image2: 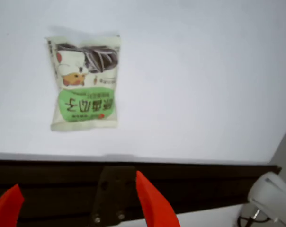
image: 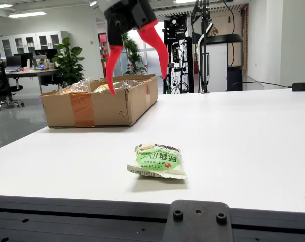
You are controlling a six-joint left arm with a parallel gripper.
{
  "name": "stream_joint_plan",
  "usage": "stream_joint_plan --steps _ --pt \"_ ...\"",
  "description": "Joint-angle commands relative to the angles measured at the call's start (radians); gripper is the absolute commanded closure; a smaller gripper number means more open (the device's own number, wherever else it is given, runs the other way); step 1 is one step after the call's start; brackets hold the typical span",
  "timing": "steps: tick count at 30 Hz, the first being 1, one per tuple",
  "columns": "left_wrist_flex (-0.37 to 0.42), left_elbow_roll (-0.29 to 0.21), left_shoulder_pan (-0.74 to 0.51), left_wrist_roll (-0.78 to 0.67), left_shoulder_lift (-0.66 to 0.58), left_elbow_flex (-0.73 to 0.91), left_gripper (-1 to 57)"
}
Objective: Grasp a snack and put it in the bin.
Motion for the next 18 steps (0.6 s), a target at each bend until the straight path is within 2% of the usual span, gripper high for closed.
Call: stream_joint_plan --steps 1,18 --pt "-0.024 -0.007 0.002 0.025 0.027 -0.001 10.2" --pt "-0.120 -0.011 0.024 0.095 0.085 -0.047 6.9"
